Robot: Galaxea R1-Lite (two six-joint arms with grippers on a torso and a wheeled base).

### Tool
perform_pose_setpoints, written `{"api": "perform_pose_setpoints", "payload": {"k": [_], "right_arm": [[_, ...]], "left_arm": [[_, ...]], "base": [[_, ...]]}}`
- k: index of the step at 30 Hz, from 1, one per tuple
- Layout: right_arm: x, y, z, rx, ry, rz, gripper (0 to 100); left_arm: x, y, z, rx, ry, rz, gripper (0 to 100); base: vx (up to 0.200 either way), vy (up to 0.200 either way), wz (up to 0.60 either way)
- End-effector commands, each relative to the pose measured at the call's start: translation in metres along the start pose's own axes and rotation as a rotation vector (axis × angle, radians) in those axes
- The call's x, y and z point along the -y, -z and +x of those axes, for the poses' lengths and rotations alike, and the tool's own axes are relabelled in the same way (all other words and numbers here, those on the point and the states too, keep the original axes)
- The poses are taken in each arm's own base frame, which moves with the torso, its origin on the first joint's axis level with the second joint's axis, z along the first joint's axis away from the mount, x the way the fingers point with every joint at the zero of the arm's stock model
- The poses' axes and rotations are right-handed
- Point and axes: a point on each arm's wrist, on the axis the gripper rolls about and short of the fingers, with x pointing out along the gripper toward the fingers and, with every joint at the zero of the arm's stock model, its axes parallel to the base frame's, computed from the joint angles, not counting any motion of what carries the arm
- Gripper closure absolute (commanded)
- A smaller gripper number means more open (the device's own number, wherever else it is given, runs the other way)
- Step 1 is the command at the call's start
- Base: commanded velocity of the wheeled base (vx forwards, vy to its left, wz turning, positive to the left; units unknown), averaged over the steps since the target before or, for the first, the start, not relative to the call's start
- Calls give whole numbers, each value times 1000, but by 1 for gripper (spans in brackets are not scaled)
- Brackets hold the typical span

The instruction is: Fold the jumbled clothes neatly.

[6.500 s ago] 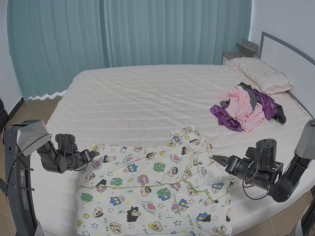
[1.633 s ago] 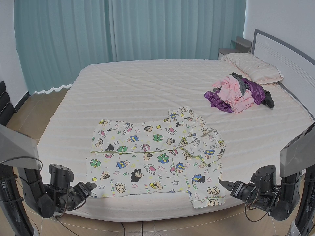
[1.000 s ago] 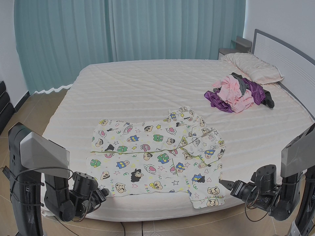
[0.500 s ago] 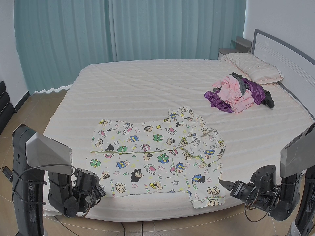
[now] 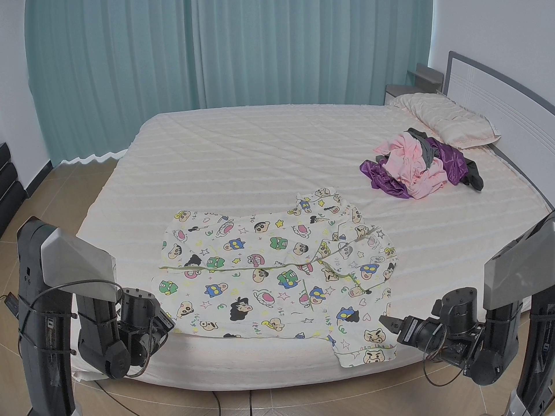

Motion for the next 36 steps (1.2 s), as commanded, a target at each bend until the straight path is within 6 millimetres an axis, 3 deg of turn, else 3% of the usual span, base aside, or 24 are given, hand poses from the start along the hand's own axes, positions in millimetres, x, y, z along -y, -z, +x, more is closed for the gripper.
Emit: {"api": "perform_pose_setpoints", "payload": {"k": [1,4,5,10,19,20,26,36], "right_arm": [[13,6,43,-27,9,-66,0],[14,6,45,-27,8,-69,0],[20,7,66,-39,9,-115,0],[17,5,85,-85,36,-132,0],[14,3,93,-131,1,-133,0],[14,2,93,-130,2,-132,100],[14,-9,99,-83,-22,-118,100],[21,-49,119,56,-32,-73,100]], "left_arm": [[-2,2,2,8,6,-35,100],[-3,2,2,5,4,-34,100],[-3,2,1,16,26,-44,100],[-5,4,2,21,37,-47,100],[-5,5,1,19,41,-46,100],[-5,5,1,18,39,-46,100],[-5,5,2,20,42,-47,100],[2,-1,6,70,82,-66,100]], "base": [[0,0,0],[0,0,0],[0,0,0],[0,0,0],[0,0,0],[0,0,0],[0,0,0],[0,0,0]]}}
